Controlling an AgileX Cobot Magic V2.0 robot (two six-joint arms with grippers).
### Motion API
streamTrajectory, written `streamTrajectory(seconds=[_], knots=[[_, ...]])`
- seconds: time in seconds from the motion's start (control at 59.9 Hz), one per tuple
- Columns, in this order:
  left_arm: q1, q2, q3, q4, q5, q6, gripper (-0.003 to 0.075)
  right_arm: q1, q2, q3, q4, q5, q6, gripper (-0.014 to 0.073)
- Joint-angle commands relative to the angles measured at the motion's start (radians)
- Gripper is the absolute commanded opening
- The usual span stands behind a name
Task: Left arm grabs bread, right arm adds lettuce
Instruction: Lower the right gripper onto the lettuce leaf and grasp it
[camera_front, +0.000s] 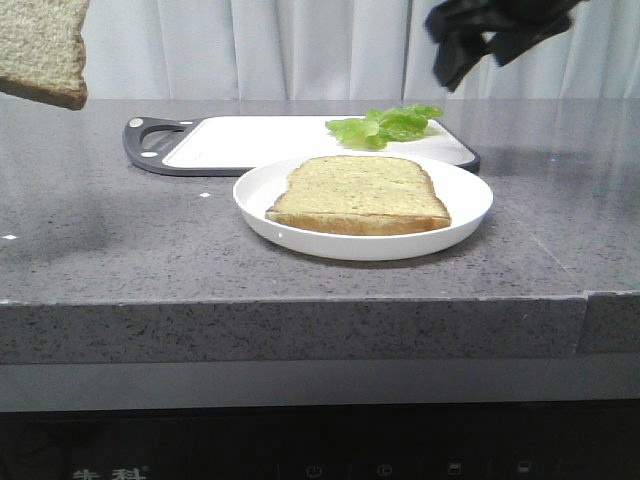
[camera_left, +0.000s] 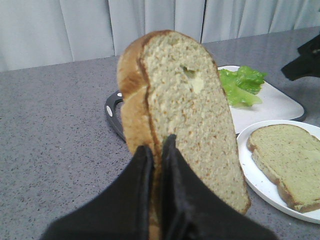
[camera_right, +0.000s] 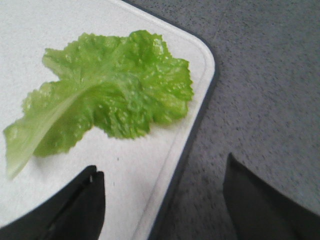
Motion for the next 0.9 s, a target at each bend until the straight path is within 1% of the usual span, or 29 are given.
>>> streamTrajectory(seconds=[0.0, 0.05, 0.2, 0.284, 0.334, 0.367, 0.4, 0.45, 0.467, 0.551, 0.567, 0.651, 0.717, 0.884], knots=[[0.002, -0.005, -0.027, -0.005, -0.091, -0.01, -0.0021, 0.007, 0.051, -0.151, -0.014, 0.0, -0.031, 0.0516], [0.002, -0.005, -0.027, -0.005, -0.091, -0.01, -0.0021, 0.011, 0.104, -0.226, -0.014, 0.033, -0.039, 0.0516], [0.002, -0.005, -0.027, -0.005, -0.091, -0.01, -0.0021, 0.014, 0.21, -0.365, -0.007, 0.086, -0.042, 0.0516], [0.002, -0.005, -0.027, -0.005, -0.091, -0.01, -0.0021, 0.014, 0.239, -0.4, 0.0, 0.1, -0.042, 0.0514], [0.002, -0.005, -0.027, -0.005, -0.091, -0.01, -0.0021, 0.014, 0.244, -0.402, 0.0, 0.101, -0.042, 0.0496], [0.002, -0.005, -0.027, -0.005, -0.091, -0.01, -0.0021, 0.014, 0.244, -0.402, 0.0, 0.101, -0.042, 0.0469], [0.002, -0.005, -0.027, -0.005, -0.091, -0.01, -0.0021, 0.014, 0.244, -0.402, 0.0, 0.101, -0.042, 0.0416], [0.002, -0.005, -0.027, -0.005, -0.091, -0.01, -0.0021, 0.014, 0.244, -0.402, 0.0, 0.101, -0.042, 0.0313], [0.002, -0.005, -0.027, -0.005, -0.091, -0.01, -0.0021, 0.014, 0.244, -0.402, 0.0, 0.101, -0.042, 0.0262], [0.002, -0.005, -0.027, -0.005, -0.091, -0.01, -0.0021, 0.014, 0.244, -0.402, 0.0, 0.104, -0.042, 0.0095], [0.002, -0.005, -0.027, -0.005, -0.091, -0.01, -0.0021, 0.014, 0.244, -0.402, 0.0, 0.105, -0.042, 0.005], [0.002, -0.005, -0.027, -0.005, -0.091, -0.01, -0.0021, 0.014, 0.244, -0.402, 0.0, 0.122, -0.042, -0.0079], [0.002, -0.005, -0.027, -0.005, -0.091, -0.01, -0.0021, 0.014, 0.243, -0.402, 0.0, 0.135, -0.042, -0.0062], [0.002, -0.005, -0.027, -0.005, -0.091, -0.01, -0.0021, 0.014, 0.211, -0.402, 0.013, 0.146, -0.042, -0.0062]])
